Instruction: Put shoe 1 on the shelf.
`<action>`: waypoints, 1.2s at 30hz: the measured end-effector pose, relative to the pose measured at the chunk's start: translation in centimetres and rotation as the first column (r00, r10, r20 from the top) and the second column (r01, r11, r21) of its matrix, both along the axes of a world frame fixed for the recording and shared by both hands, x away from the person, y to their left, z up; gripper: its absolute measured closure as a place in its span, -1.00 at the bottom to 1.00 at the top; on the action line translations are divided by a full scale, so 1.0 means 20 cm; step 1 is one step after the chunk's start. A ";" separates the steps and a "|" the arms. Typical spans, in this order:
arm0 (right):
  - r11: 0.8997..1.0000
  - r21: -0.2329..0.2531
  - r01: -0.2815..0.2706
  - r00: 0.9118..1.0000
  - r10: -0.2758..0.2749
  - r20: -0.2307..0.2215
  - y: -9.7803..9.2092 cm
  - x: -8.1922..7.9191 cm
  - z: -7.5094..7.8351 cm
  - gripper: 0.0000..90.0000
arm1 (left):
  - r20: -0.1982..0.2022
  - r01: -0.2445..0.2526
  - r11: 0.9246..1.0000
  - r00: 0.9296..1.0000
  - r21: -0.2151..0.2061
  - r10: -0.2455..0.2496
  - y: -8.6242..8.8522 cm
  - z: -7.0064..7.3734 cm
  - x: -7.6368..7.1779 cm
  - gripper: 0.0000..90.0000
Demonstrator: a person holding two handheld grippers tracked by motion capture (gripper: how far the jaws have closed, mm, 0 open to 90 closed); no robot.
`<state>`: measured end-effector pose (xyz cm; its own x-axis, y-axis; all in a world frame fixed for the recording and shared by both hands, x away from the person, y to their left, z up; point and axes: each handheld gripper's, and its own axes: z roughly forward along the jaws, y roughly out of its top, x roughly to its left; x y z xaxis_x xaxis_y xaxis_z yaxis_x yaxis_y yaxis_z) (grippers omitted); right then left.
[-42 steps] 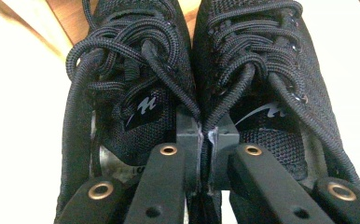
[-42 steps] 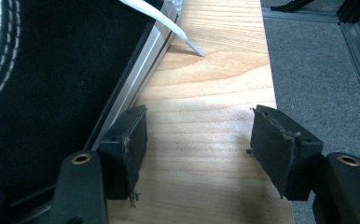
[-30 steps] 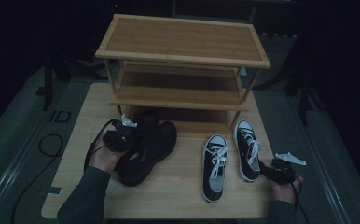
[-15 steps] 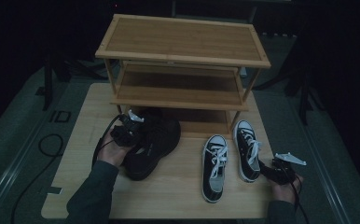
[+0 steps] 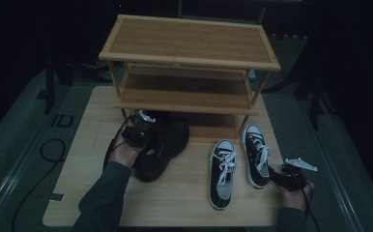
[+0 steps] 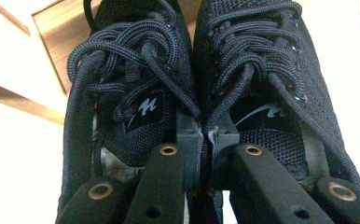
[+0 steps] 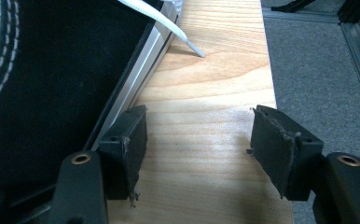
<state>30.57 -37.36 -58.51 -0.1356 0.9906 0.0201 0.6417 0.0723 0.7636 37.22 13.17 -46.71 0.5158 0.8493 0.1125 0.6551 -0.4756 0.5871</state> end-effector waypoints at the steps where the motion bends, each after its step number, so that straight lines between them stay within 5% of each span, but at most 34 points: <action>1: 1.000 0.000 0.000 1.000 0.000 0.000 0.00 0.00 0.00 -0.21 | 0.000 -0.002 1.000 1.000 0.000 0.002 -0.01 0.00 0.01 0.91; 25: 1.000 0.000 0.000 1.000 0.000 0.000 0.00 0.00 0.00 -0.21 | 0.037 -0.101 0.995 0.994 -0.006 0.102 -0.15 -0.04 0.14 0.91; 32: 1.000 0.000 -0.001 1.000 0.001 0.000 0.00 0.00 0.00 -0.21 | 0.052 -0.134 0.991 0.990 0.019 0.133 -0.23 -0.05 0.17 0.91; 36: 1.000 0.000 -0.001 1.000 0.001 0.000 0.00 0.00 0.00 -0.21 | 0.073 -0.179 0.984 0.981 0.014 0.177 -0.27 -0.06 0.18 0.91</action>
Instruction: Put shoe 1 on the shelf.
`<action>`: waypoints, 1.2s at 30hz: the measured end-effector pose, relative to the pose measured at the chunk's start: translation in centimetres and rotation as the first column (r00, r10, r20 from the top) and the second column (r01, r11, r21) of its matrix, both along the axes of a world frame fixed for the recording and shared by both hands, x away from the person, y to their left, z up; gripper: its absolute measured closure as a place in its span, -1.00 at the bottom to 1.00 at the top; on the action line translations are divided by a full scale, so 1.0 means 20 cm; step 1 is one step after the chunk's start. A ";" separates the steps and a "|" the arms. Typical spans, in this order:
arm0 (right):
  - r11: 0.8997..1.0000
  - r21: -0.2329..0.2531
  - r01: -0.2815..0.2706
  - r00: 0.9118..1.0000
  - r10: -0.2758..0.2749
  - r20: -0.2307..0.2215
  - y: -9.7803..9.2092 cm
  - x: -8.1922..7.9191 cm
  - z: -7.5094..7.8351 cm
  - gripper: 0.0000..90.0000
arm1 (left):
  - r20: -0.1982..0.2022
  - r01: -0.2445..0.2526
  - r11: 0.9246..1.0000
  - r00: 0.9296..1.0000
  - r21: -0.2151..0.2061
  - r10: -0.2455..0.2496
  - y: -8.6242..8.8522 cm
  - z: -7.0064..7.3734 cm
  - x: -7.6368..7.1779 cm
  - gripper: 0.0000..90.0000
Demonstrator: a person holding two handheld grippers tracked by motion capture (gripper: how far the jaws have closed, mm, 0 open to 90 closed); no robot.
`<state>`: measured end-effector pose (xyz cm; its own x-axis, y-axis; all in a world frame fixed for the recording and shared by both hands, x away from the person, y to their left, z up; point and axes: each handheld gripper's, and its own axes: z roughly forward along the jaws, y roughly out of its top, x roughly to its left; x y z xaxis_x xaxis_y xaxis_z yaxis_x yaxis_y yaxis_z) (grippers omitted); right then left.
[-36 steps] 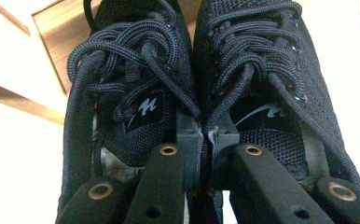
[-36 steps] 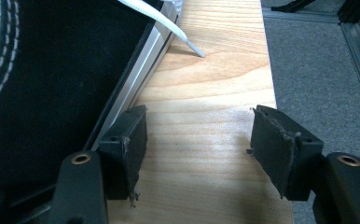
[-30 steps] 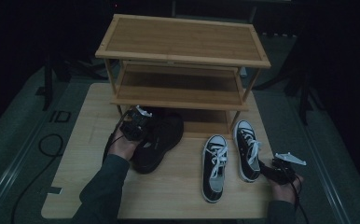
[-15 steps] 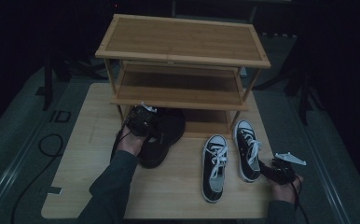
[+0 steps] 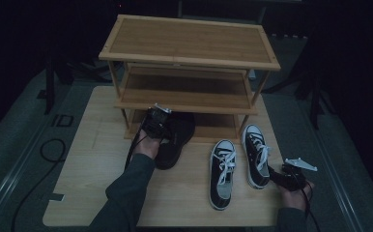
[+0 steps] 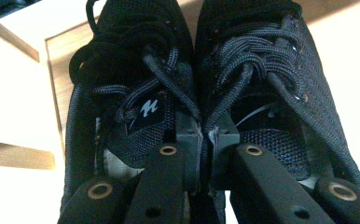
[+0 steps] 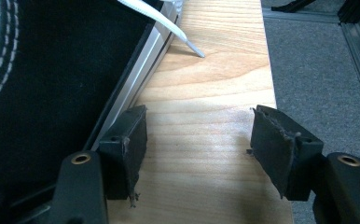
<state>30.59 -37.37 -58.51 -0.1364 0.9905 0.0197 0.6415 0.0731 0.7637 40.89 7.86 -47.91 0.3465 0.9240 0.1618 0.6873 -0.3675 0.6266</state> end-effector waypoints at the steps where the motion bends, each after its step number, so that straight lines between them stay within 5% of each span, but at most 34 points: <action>1: 1.000 0.000 0.000 1.000 0.000 0.000 0.00 0.00 0.00 -0.21 | 0.003 -0.009 1.000 1.000 -0.001 0.009 -0.01 0.00 0.00 0.91; 11: 1.000 0.000 0.001 1.000 -0.001 0.000 0.00 0.00 0.00 -0.21 | 0.032 -0.055 0.997 0.998 0.047 0.054 -0.10 -0.02 0.00 0.88; 18: 1.000 -0.001 0.000 1.000 0.000 0.000 0.00 0.00 0.00 -0.21 | 0.001 -0.025 0.998 1.000 0.065 0.025 -0.06 0.01 -0.01 0.26; 25: 1.000 -0.001 0.001 1.000 -0.001 0.000 0.00 0.00 0.00 -0.21 | 0.012 0.040 0.994 0.999 0.100 -0.041 -0.03 0.08 -0.07 0.04; 36: 1.000 -0.001 0.001 1.000 -0.001 0.000 0.00 0.00 0.00 -0.21 | 0.072 0.113 0.993 0.991 -0.023 -0.111 0.08 0.16 -0.21 -0.02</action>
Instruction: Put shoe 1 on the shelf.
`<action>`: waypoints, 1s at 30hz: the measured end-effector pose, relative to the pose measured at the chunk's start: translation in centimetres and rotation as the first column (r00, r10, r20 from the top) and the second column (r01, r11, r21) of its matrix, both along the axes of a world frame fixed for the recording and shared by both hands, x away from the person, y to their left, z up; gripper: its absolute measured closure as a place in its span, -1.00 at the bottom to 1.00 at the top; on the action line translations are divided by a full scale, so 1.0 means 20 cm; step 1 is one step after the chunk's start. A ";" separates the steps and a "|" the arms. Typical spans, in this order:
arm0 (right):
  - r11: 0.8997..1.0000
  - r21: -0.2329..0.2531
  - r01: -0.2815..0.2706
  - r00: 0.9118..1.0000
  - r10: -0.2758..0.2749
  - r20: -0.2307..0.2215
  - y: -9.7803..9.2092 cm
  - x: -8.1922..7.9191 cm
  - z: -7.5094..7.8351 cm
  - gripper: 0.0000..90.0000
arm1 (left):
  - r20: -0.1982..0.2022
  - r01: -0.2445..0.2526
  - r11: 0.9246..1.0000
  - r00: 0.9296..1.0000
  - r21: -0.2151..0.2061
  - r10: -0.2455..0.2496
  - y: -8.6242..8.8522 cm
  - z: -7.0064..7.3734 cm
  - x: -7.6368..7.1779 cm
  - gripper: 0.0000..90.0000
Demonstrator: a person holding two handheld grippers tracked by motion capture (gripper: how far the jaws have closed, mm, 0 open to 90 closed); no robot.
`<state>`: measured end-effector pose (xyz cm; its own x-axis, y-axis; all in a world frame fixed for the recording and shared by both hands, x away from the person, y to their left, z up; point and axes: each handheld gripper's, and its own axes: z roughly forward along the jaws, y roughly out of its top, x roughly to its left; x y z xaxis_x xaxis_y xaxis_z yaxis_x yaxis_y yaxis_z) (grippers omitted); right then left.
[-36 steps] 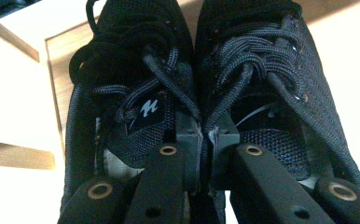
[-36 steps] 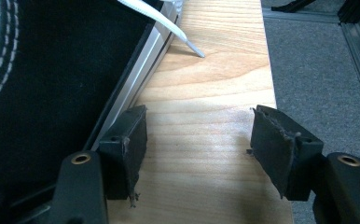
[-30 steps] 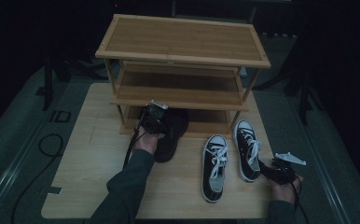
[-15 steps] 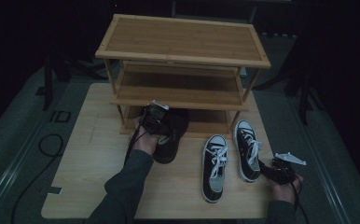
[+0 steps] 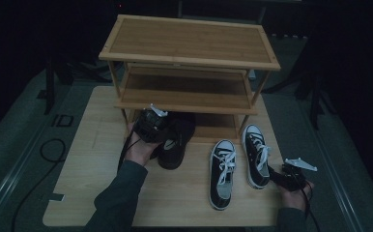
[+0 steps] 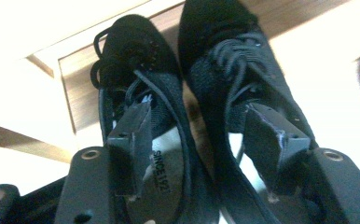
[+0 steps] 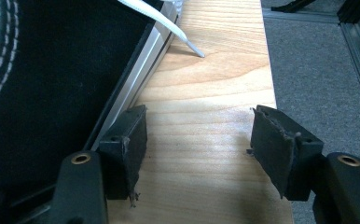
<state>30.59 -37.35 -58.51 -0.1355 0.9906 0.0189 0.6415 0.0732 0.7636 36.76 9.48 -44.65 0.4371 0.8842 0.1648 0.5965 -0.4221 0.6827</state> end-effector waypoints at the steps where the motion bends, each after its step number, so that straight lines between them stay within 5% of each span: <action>1: 1.000 0.000 -0.001 1.000 0.001 0.000 0.00 0.00 0.00 -0.21 | 0.009 0.014 1.000 1.000 -0.006 -0.014 0.01 0.01 -0.02 0.01; 10: 1.000 0.000 0.001 1.000 -0.001 0.000 0.00 0.00 0.00 -0.21 | 0.004 0.086 0.994 0.996 -0.069 -0.086 0.07 0.04 -0.11 0.22; 18: 1.000 0.000 0.001 1.000 -0.001 0.000 0.00 0.00 0.00 -0.21 | -0.004 0.123 0.991 0.992 -0.055 -0.123 0.10 0.02 -0.17 0.35; 25: 1.000 -0.003 -0.001 1.000 0.001 0.002 0.00 0.00 0.00 -0.21 | -0.044 0.116 0.985 0.991 -0.128 -0.123 0.13 -0.03 -0.18 0.40; 30: 1.000 -0.001 0.001 1.000 -0.001 0.001 0.00 0.00 0.00 -0.21 | -0.044 0.129 0.983 0.990 -0.127 -0.135 0.13 -0.06 -0.20 0.37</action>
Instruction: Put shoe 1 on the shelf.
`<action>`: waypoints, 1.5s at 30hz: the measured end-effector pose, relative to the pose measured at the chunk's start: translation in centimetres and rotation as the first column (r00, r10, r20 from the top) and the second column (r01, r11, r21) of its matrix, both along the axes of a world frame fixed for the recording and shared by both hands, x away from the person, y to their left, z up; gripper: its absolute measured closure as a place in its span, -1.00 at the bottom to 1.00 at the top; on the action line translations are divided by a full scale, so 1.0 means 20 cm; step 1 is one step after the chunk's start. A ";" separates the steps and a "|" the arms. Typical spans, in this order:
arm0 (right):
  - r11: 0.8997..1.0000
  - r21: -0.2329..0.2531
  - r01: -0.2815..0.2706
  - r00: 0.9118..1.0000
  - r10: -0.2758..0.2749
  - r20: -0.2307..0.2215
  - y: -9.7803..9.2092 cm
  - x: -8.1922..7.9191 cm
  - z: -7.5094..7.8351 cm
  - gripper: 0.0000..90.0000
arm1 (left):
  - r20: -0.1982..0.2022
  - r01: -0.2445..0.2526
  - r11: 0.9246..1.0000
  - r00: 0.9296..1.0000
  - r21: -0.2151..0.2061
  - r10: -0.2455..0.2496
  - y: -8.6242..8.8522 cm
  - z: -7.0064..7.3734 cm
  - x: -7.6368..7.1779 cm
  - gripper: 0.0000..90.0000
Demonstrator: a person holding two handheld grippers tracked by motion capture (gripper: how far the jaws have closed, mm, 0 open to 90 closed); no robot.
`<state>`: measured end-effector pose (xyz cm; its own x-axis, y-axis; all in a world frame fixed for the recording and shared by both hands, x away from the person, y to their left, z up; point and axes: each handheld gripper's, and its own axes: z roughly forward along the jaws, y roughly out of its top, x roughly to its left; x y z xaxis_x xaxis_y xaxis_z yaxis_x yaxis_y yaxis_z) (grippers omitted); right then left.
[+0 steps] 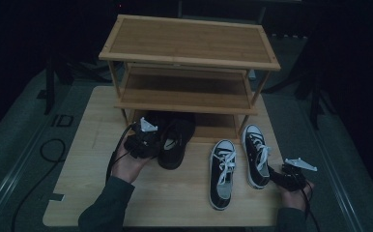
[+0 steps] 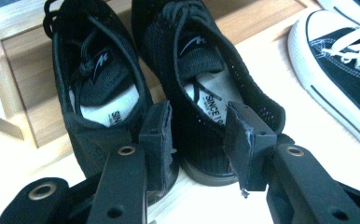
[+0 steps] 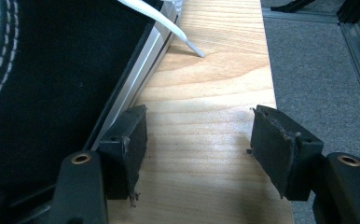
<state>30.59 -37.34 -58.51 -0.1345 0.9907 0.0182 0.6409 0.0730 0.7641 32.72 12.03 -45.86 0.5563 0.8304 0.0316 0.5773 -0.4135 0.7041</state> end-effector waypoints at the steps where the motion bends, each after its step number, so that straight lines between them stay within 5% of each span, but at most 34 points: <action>1: 1.000 0.001 0.001 1.000 -0.001 -0.001 0.00 0.00 0.00 -0.21 | 0.004 0.004 1.000 1.000 0.004 -0.004 0.00 0.00 -0.01 0.38; 13: 1.000 0.000 0.000 1.000 0.000 -0.001 0.00 0.00 0.00 -0.21 | 0.016 0.034 0.999 0.999 0.018 -0.034 0.02 -0.05 -0.08 0.33; 37: 1.000 0.001 0.000 1.000 0.000 -0.001 0.00 0.00 0.00 -0.21 | -0.119 0.091 0.995 0.989 0.029 -0.087 -0.02 -0.28 -0.05 0.99; 45: 1.000 0.000 0.000 1.000 0.000 -0.001 0.00 0.00 0.00 -0.21 | -0.156 0.100 0.994 0.983 0.039 -0.093 -0.04 -0.36 -0.05 1.00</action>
<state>30.58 -37.33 -58.51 -0.1340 0.9908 0.0188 0.6417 0.0723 0.7636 31.70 11.29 -52.97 0.6350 0.7721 -0.0233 0.6330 -0.5028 0.5886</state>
